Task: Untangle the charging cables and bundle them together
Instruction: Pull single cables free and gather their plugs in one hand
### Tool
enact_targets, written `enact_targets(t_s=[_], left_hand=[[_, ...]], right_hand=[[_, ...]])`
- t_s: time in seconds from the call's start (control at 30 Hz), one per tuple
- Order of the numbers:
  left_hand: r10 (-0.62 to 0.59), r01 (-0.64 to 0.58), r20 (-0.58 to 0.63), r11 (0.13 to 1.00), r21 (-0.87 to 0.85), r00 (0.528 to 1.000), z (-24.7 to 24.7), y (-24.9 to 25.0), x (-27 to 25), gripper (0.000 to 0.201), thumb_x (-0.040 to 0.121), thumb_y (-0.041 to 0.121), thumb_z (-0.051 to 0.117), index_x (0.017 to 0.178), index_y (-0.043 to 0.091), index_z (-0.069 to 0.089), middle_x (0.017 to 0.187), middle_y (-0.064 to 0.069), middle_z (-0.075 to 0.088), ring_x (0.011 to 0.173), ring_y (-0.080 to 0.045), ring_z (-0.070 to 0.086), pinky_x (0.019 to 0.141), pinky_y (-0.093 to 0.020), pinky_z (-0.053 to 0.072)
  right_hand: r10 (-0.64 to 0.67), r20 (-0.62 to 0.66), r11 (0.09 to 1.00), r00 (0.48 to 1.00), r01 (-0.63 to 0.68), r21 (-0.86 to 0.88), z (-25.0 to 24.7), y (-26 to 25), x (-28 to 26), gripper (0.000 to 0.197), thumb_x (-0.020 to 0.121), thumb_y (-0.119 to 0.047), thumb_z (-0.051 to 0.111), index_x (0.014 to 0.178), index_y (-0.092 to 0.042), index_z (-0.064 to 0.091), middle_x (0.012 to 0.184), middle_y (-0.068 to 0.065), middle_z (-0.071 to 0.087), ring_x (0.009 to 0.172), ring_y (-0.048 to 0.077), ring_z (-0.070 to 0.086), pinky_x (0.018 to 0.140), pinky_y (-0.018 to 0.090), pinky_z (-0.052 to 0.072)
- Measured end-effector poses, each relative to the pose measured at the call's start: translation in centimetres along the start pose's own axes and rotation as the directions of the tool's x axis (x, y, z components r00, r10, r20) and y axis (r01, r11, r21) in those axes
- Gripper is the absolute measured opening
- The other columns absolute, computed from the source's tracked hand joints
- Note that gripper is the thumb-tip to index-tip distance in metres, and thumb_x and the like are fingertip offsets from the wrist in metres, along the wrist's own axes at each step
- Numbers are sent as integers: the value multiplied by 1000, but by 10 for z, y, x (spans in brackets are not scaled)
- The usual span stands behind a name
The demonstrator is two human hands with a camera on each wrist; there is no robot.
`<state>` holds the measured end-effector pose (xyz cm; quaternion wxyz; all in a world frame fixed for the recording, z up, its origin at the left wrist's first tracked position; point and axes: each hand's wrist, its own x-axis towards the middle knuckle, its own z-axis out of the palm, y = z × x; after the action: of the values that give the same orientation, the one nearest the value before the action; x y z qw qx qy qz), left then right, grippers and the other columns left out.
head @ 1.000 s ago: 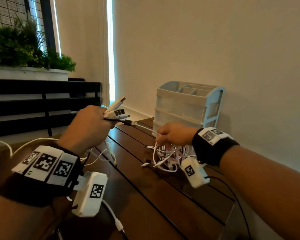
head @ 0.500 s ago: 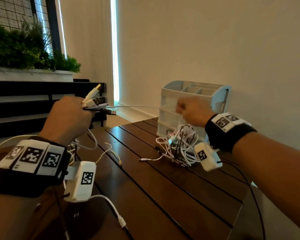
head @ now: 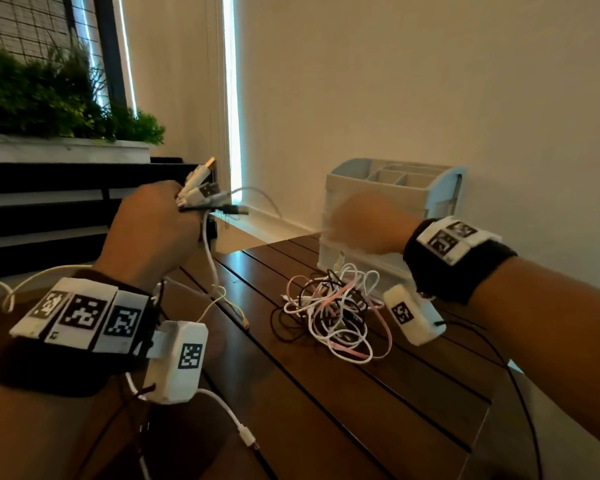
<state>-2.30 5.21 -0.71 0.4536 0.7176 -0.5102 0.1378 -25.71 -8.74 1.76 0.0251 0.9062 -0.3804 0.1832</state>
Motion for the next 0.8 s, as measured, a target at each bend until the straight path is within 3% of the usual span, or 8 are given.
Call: enact_targets(t_s=[0.1, 0.2, 0.3, 0.37, 0.43, 0.63, 0.7, 0.8], left_hand=[[67, -65, 10, 987, -148, 998, -7, 26, -9, 19, 90, 26, 63, 75, 16, 57, 69, 1, 56, 61, -14, 52, 50, -27, 37], [160, -142, 74, 969, -201, 984, -3, 44, -23, 21, 79, 33, 74, 89, 20, 61, 76, 3, 60, 68, -14, 58, 56, -27, 44], [195, -166, 205, 975, -149, 959, 11, 47, -31, 30, 72, 33, 77, 95, 23, 59, 78, 6, 60, 68, -8, 56, 53, -23, 41], [165, -149, 250, 985, -84, 954, 20, 43, -32, 24, 73, 28, 72, 93, 23, 60, 75, 7, 59, 64, -8, 55, 51, -23, 40], [129, -119, 259, 992, -52, 957, 24, 36, -30, 13, 78, 27, 68, 85, 18, 63, 70, 3, 59, 61, -11, 54, 51, -24, 37], [136, -114, 310, 990, -87, 941, 20, 25, -24, 29, 79, 44, 72, 78, 15, 71, 65, -4, 63, 61, -20, 59, 51, -28, 40], [133, -129, 323, 991, -34, 937, 19, 27, -24, 29, 82, 43, 69, 78, 15, 67, 65, -3, 61, 60, -19, 57, 50, -27, 36], [129, -128, 266, 992, -19, 955, 14, 27, -20, 23, 86, 36, 67, 78, 15, 65, 66, -1, 60, 60, -16, 55, 48, -26, 33]], right_hand=[[-109, -2, 988, 994, 108, -108, 9, -19, -3, 23, 91, -36, 62, 96, -17, 74, 78, -7, 63, 72, 8, 50, 62, 23, 33], [-195, -10, 978, 981, 194, -76, 10, -37, -4, 19, 90, -31, 64, 96, -16, 74, 62, -15, 49, 55, 3, 42, 53, 20, 30], [-276, -8, 959, 961, 275, -67, 5, -51, -5, 15, 91, -25, 63, 96, -14, 72, 64, -10, 53, 53, 1, 42, 50, 16, 29], [-314, -37, 950, 949, 313, -10, -2, -56, -5, 14, 90, -24, 63, 91, -12, 70, 72, -4, 63, 58, 6, 51, 56, 21, 39], [-332, -47, 941, 942, 334, 44, -9, -56, -5, 12, 89, -24, 64, 79, -18, 62, 68, -9, 60, 58, 2, 51, 56, 18, 40], [-250, 119, 961, 961, 232, 147, -9, -41, -2, 6, 90, -23, 65, 87, -19, 67, 70, -8, 63, 51, -7, 52, 57, 15, 42], [-200, 207, 973, 958, 168, 159, -9, -33, 2, 9, 91, -23, 64, 86, -16, 66, 66, -8, 63, 49, -2, 54, 52, 13, 45], [-75, 293, 991, 953, 39, 127, -16, -18, 13, 10, 91, -22, 63, 85, -14, 67, 68, -6, 66, 54, 9, 60, 54, 24, 48]])
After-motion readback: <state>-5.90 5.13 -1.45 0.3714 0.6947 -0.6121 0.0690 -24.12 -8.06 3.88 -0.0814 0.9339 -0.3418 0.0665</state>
